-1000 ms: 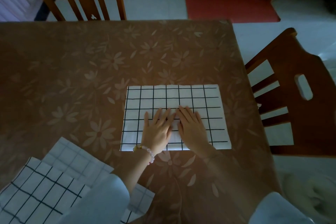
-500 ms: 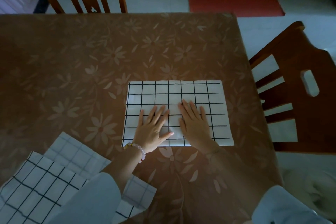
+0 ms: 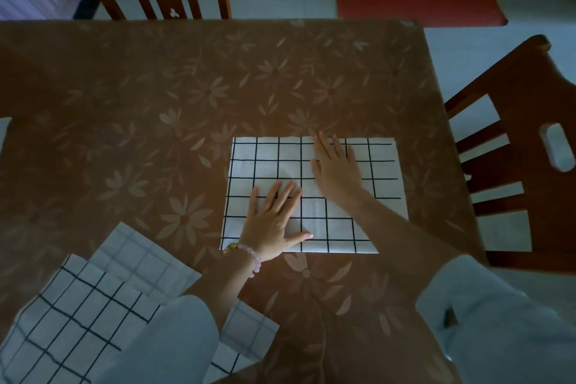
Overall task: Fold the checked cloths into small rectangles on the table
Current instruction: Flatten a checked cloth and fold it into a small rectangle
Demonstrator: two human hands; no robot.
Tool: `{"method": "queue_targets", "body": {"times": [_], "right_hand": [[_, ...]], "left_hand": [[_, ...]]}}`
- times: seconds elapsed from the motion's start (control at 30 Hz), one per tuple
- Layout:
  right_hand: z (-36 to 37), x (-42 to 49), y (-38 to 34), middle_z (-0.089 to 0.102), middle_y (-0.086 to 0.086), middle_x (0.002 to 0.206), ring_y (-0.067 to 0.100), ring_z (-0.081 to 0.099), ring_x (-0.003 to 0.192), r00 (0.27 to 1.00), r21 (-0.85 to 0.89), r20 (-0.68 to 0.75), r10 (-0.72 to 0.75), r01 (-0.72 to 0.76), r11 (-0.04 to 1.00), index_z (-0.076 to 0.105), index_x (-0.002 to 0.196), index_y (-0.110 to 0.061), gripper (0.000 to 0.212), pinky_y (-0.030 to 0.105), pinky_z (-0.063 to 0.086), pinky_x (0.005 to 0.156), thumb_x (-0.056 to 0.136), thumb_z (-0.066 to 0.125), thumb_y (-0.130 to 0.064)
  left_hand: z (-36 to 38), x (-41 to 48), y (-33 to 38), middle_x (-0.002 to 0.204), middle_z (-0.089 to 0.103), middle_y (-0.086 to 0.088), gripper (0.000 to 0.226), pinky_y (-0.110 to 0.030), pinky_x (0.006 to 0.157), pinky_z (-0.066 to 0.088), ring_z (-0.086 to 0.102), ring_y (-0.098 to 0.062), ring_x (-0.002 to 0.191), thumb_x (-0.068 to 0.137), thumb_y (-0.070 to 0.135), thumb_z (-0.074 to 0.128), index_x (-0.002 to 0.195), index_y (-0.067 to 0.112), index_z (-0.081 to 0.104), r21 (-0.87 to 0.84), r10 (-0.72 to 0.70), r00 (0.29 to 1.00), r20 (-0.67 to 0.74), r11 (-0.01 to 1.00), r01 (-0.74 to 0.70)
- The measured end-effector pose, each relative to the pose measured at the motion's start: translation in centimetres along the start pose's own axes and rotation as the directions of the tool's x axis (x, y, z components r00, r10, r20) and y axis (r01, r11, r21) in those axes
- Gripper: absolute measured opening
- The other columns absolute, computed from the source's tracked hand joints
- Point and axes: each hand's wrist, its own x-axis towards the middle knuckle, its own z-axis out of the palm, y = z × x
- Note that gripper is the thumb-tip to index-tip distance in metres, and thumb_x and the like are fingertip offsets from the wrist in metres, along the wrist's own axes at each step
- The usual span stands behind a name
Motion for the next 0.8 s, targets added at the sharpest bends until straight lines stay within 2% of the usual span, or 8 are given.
{"method": "queue_targets", "body": {"times": [0.17, 0.27, 0.37, 0.43, 0.5, 0.6, 0.73, 0.8], "right_hand": [[2.8, -5.8, -2.4, -0.009, -0.001, 0.158, 0.02, -0.011, 0.145, 0.993, 0.074, -0.028, 0.119, -0.116, 0.99, -0.007, 0.149, -0.017, 0.055, 0.039, -0.006, 0.116, 0.102, 0.016, -0.031], [4.7, -8.9, -3.1, 0.0, 0.001, 0.159, 0.017, -0.01, 0.143, 0.986, 0.117, -0.051, 0.156, -0.15, 0.982, -0.004, 0.147, -0.016, 0.054, 0.039, -0.006, 0.117, 0.098, 0.009, -0.034], [5.2, -10.9, -3.2, 0.021, 0.003, 0.155, 0.02, 0.011, 0.143, 0.977, 0.111, -0.124, 0.172, -0.159, 0.981, 0.02, 0.148, -0.012, 0.058, 0.044, 0.007, 0.116, 0.096, 0.013, -0.038], [5.4, -11.8, -2.5, 0.02, 0.002, 0.156, 0.018, 0.011, 0.144, 0.983, 0.074, -0.122, 0.138, -0.13, 0.989, 0.018, 0.149, -0.014, 0.059, 0.046, 0.007, 0.117, 0.097, 0.016, -0.041], [5.5, -12.4, -1.7, 0.011, -0.001, 0.158, 0.016, 0.002, 0.145, 0.99, 0.05, -0.108, 0.091, -0.086, 0.995, 0.011, 0.15, -0.016, 0.062, 0.047, 0.002, 0.118, 0.096, 0.016, -0.047], [5.5, -12.9, -1.0, 0.001, -0.001, 0.158, 0.017, -0.006, 0.145, 0.997, -0.015, -0.064, 0.05, -0.051, 0.999, 0.005, 0.151, -0.017, 0.072, 0.045, -0.006, 0.116, 0.094, 0.02, -0.059], [5.2, -13.3, -0.5, -0.001, -0.001, 0.157, 0.019, -0.005, 0.145, 0.999, -0.049, -0.03, 0.015, -0.017, 0.999, 0.004, 0.15, -0.016, 0.083, 0.044, -0.009, 0.115, 0.088, 0.016, -0.07], [5.0, -13.6, -0.2, 0.004, -0.002, 0.158, 0.019, -0.001, 0.145, 0.999, -0.051, -0.045, 0.015, -0.017, 0.999, 0.008, 0.151, -0.017, 0.084, 0.045, -0.006, 0.116, 0.088, 0.012, -0.072]], "left_hand": [[0.0, 0.0, 0.0, 0.155, 0.021, -0.001, 0.091, -0.057, 0.111, 0.009, 0.02, -0.026, 0.142, 0.081, 0.08, 0.01, 0.148, 0.021, 0.025, -0.005, 0.001, 1.0, 0.031, 1.0, -0.001], [-0.4, -0.1, 0.1, 0.153, 0.029, -0.003, 0.092, -0.06, 0.111, 0.016, 0.027, -0.028, 0.14, 0.081, 0.08, 0.009, 0.145, 0.018, 0.032, 0.005, 0.004, 0.998, 0.057, 1.0, -0.004], [-1.0, 0.0, 0.2, 0.157, 0.011, 0.001, 0.095, -0.055, 0.11, -0.001, 0.014, -0.026, 0.144, 0.077, 0.082, 0.001, 0.149, 0.021, 0.017, -0.013, 0.004, 0.996, 0.087, 1.0, -0.003], [-1.4, 0.1, 0.1, 0.156, -0.012, 0.007, 0.102, -0.05, 0.109, -0.015, -0.007, -0.022, 0.145, 0.068, 0.086, -0.002, 0.15, 0.025, -0.003, -0.022, -0.003, 0.993, 0.12, 1.0, 0.005], [-1.8, 0.2, 0.2, 0.154, -0.023, 0.009, 0.108, -0.05, 0.108, -0.019, -0.02, -0.019, 0.143, 0.064, 0.09, 0.01, 0.147, 0.027, -0.015, -0.039, -0.001, 0.984, 0.179, 0.999, 0.008], [-2.3, 0.2, 0.2, 0.152, -0.028, 0.01, 0.117, -0.051, 0.109, -0.02, -0.027, -0.018, 0.14, 0.062, 0.091, 0.032, 0.147, 0.027, -0.018, -0.081, 0.001, 0.97, 0.243, 0.997, 0.019], [-2.6, 0.3, 0.1, 0.151, -0.031, 0.009, 0.125, -0.052, 0.109, -0.02, -0.029, -0.017, 0.139, 0.059, 0.088, 0.046, 0.146, 0.027, -0.021, -0.08, 0.009, 0.956, 0.292, 0.997, 0.015], [-2.7, 0.3, 0.1, 0.151, -0.031, 0.009, 0.125, -0.051, 0.108, -0.02, -0.029, -0.018, 0.139, 0.059, 0.087, 0.048, 0.145, 0.029, -0.021, -0.092, 0.007, 0.954, 0.299, 0.996, 0.022]]}}
